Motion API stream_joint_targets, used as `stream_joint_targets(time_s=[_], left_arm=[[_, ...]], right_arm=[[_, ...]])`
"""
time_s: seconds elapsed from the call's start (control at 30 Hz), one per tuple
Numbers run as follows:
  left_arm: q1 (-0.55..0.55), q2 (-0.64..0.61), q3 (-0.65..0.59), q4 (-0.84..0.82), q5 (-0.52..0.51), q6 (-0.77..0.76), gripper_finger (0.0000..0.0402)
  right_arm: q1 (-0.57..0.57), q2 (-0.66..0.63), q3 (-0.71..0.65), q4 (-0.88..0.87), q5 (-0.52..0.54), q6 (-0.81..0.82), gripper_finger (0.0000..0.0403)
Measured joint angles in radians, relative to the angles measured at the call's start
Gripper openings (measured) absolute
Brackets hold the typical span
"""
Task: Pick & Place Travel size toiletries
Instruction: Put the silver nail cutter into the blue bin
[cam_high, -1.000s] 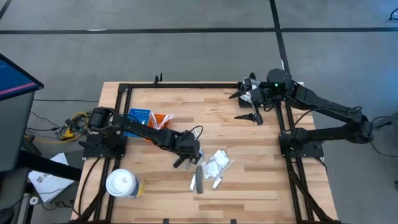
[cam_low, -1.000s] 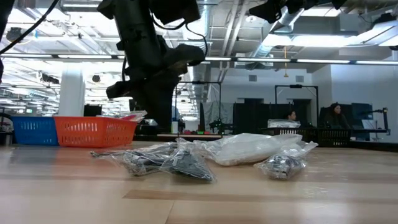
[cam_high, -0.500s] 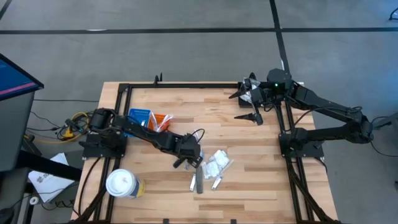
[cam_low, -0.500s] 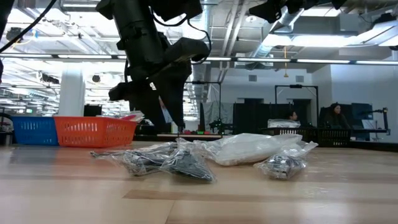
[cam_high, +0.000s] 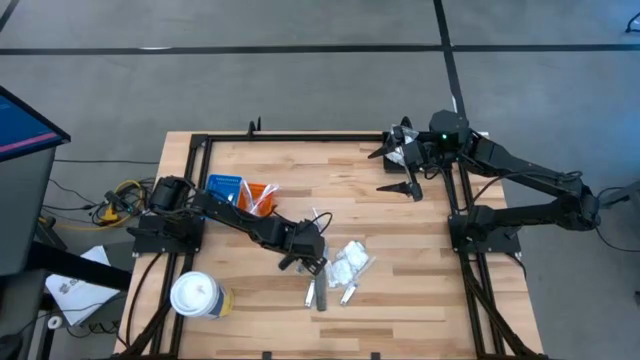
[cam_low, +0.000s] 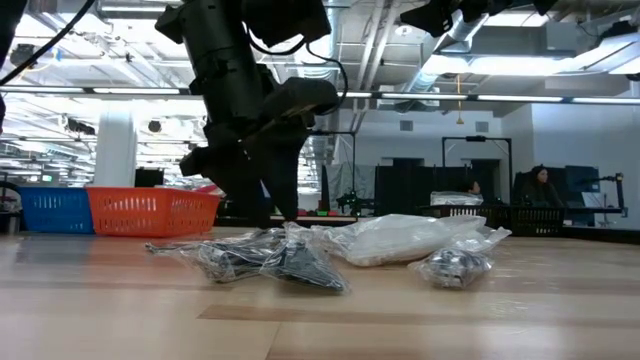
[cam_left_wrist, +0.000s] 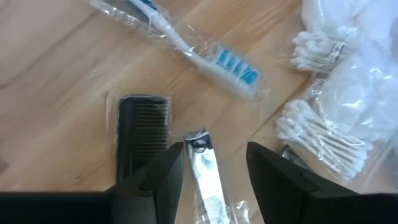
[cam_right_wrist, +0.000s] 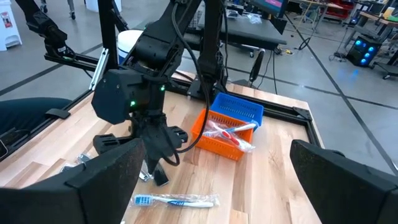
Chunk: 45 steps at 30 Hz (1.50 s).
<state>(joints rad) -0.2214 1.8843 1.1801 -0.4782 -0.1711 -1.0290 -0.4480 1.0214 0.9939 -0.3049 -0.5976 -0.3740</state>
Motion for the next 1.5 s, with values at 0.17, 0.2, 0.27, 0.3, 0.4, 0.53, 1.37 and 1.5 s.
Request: stream_joint_targets(time_s=[0.17, 0.2, 0.27, 0.3, 0.4, 0.53, 1.37, 1.5], left_arm=[[-0.008, 0.000, 0.000, -0.006, -0.005, 0.001, 0.0168], [-0.010, 0.000, 0.000, -0.009, -0.003, 0.000, 0.0168], [-0.015, 0.000, 0.000, -0.009, -0.003, 0.000, 0.0168], [-0.017, 0.000, 0.000, -0.010, -0.002, 0.000, 0.0168], [-0.022, 0.000, 0.000, -0.011, -0.005, -0.020, 0.0168], [-0.028, 0.000, 0.000, -0.013, -0.023, -0.022, 0.0168], [-0.029, 0.064, 0.007, -0.011, -0.005, -0.022, 0.0150], [-0.029, 0.065, 0.006, -0.010, -0.004, -0.017, 0.0106]], right_arm=[[0.000, 0.000, 0.000, -0.001, 0.000, 0.000, 0.0396], [0.000, 0.000, 0.000, 0.000, 0.000, 0.000, 0.0396], [0.000, 0.000, 0.000, 0.000, 0.000, 0.000, 0.0397], [0.000, 0.000, 0.000, 0.000, 0.000, 0.000, 0.0397], [0.000, 0.000, 0.000, 0.000, 0.000, 0.000, 0.0398], [0.001, 0.000, 0.000, 0.000, 0.000, 0.000, 0.0396], [0.000, 0.000, 0.000, 0.000, 0.000, -0.001, 0.0398], [0.000, 0.000, 0.000, 0.000, 0.000, -0.001, 0.0398]])
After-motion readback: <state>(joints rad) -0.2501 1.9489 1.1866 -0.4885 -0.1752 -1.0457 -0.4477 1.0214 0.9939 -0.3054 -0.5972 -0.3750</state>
